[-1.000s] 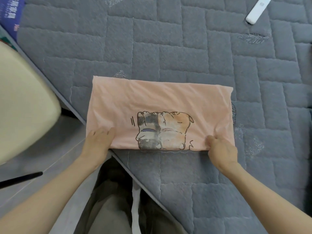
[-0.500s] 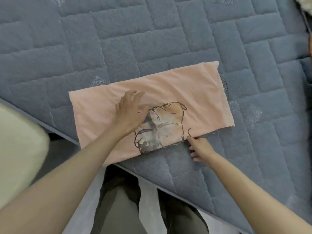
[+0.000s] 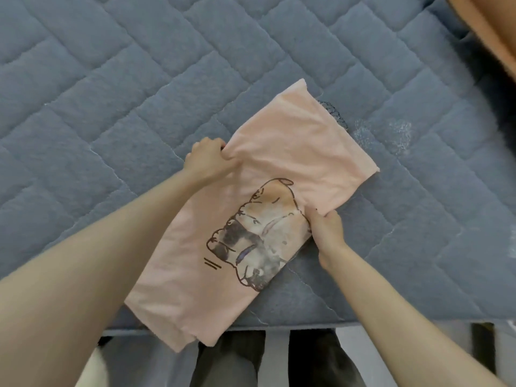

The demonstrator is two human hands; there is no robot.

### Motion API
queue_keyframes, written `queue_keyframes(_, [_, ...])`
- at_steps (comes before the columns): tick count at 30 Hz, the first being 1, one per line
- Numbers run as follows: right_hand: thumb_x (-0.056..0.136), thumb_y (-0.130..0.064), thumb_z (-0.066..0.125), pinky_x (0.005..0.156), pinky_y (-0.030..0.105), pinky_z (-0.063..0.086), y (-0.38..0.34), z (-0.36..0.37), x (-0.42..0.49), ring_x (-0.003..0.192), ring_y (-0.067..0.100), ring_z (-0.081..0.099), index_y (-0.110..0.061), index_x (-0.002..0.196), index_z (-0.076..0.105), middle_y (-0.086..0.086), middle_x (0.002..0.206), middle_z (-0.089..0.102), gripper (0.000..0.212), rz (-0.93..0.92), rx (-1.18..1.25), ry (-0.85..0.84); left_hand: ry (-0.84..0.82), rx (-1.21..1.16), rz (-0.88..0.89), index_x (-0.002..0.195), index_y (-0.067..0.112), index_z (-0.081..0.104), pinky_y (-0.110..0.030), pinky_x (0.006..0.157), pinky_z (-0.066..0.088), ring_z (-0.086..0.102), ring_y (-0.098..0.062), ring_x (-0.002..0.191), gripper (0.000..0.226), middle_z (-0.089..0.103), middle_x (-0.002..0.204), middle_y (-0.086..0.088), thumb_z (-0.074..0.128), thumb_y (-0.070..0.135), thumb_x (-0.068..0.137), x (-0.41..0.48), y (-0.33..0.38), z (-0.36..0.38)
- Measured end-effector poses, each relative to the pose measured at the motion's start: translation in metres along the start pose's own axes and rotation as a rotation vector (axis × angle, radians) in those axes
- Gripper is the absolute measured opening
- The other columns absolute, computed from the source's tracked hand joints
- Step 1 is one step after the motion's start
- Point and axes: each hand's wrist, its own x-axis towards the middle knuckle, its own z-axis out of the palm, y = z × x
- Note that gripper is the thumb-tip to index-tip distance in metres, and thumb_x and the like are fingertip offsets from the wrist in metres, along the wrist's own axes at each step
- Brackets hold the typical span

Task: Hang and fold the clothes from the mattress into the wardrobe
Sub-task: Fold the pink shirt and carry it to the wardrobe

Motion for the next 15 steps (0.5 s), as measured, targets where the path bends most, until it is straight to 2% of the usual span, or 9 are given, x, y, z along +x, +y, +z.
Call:
queue_keyframes(2, [0.093,-0.022,0.054,0.086,0.033,0.049,-0.005,-0.004,-0.001,0.105,0.019,0.056,-0.013,0.111,0.053,0.002,0.11,0.061,0.021,-0.099,0.008,0.017,-0.056,-0.011,0.008,0.059,0.015,0.038,-0.032,0.064,0.035,0.053,-0.031,0.08,0.041,0.044,0.065,-0.002,0.06,0.036,0.086,-0.001,-0.002,-0.002])
queue_keyframes(5, [0.094,-0.021,0.053,0.095,0.035,0.046,-0.018,-0.009,0.003,0.109,0.018,0.056,-0.018,0.121,0.053,-0.001,0.117,0.06,0.027,-0.19,0.064,0.143,-0.062,-0.095,0.005,0.06,0.011,0.04,-0.031,0.053,0.028,0.041,-0.02,0.061,0.043,0.042,0.058,-0.001,0.054,0.036,0.092,-0.005,-0.005,-0.003])
queue_keyframes(8, [0.094,-0.03,0.057,0.09,0.033,0.046,-0.017,-0.01,0.001,0.108,0.02,0.057,-0.017,0.117,0.055,-0.001,0.11,0.061,0.027,-0.104,0.124,0.176,-0.09,-0.158,0.019,0.068,0.008,0.051,-0.032,0.054,0.026,0.039,-0.017,0.061,0.039,0.042,0.06,0.0,0.051,0.037,0.095,-0.012,-0.015,-0.004])
queue_keyframes(11, [0.09,-0.04,0.062,0.082,0.028,0.049,-0.013,-0.01,0.0,0.098,0.016,0.059,-0.012,0.114,0.058,-0.001,0.103,0.064,0.037,0.038,0.258,0.093,-0.098,-0.224,0.037,0.059,0.015,0.037,-0.031,0.052,0.02,0.03,-0.015,0.055,0.046,0.032,0.057,0.001,0.053,0.042,0.093,-0.014,-0.013,-0.007])
queue_keyframes(13, [0.089,-0.036,0.065,0.072,0.023,0.051,-0.021,-0.016,0.003,0.087,0.013,0.062,-0.012,0.103,0.062,-0.001,0.097,0.066,0.028,0.048,0.312,0.058,-0.098,-0.258,0.044,0.057,0.017,0.031,-0.028,0.048,0.018,0.025,-0.013,0.052,0.049,0.026,0.056,0.002,0.055,0.041,0.092,-0.01,0.003,-0.008])
queue_keyframes(15, [0.089,-0.027,0.066,0.065,0.019,0.05,-0.032,-0.021,0.004,0.081,0.008,0.063,-0.013,0.099,0.062,0.0,0.099,0.068,0.017,0.017,0.325,0.004,-0.121,-0.398,-0.017,0.062,0.013,0.047,-0.019,0.038,0.026,0.033,-0.011,0.052,0.038,0.034,0.058,0.003,0.057,0.033,0.092,-0.006,0.022,-0.003])
